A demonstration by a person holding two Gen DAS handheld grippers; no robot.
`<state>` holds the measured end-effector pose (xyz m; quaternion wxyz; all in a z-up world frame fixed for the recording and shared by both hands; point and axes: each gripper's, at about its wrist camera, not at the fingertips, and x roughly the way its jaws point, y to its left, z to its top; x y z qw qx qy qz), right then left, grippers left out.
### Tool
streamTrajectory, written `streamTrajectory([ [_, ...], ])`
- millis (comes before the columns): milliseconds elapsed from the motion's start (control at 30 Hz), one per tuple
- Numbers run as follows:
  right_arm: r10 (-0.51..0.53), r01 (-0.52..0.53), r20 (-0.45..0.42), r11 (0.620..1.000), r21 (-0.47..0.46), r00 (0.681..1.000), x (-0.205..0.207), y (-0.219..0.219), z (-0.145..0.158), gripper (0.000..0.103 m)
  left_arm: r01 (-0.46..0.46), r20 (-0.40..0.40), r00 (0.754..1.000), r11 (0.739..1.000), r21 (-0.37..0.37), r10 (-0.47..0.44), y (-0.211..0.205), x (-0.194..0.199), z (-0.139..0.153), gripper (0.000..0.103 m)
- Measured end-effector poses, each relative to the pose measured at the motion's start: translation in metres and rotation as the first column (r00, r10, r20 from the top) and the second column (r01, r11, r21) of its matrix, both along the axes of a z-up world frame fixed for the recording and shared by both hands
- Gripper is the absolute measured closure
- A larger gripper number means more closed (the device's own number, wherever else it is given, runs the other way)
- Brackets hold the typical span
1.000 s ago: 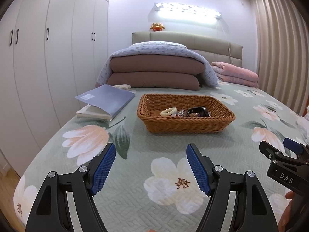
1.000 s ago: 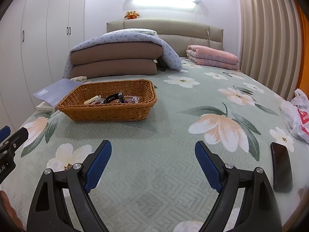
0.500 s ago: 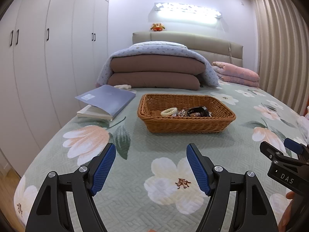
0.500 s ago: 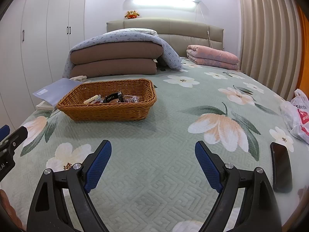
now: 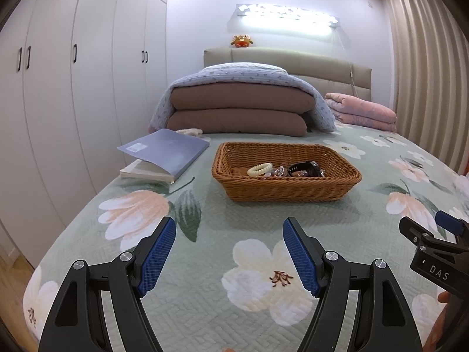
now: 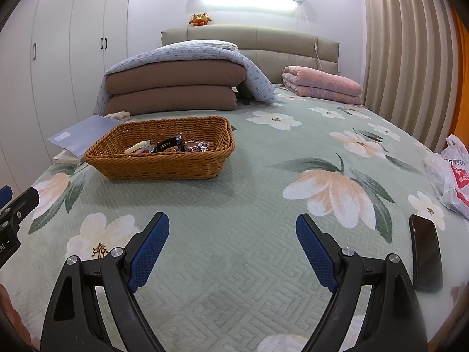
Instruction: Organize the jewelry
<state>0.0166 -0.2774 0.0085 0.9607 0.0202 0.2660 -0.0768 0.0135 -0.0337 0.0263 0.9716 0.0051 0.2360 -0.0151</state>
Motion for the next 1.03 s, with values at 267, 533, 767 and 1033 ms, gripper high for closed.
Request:
streamTrajectory([
  [267, -0.001, 0.001, -0.004, 1.000, -0.002, 1.000, 0.0005, -0.0006, -0.0008, 0.013, 0.003, -0.001, 1.000, 1.000, 0.006, -0.003, -0.0005, 0.0008, -0.0008, 0.026],
  [533, 0.000, 0.000, -0.006, 1.000, -0.004, 1.000, 0.0009, -0.0013, -0.0017, 0.013, 0.002, -0.002, 1.000, 1.000, 0.009, -0.002, -0.0008, 0.0019, -0.0018, 0.026],
  [767, 0.000, 0.000, -0.012, 1.000, -0.007, 1.000, -0.0002, -0.0038, -0.0050, 0.013, 0.004, -0.003, 1.000, 1.000, 0.018, -0.004, -0.0011, 0.0023, -0.0032, 0.026],
  [1033, 0.002, -0.002, -0.028, 1.000, -0.013, 1.000, 0.0015, -0.0062, -0.0096, 0.013, -0.012, 0.009, 1.000, 1.000, 0.023, 0.012, 0.0005, 0.0017, -0.0028, 0.026],
])
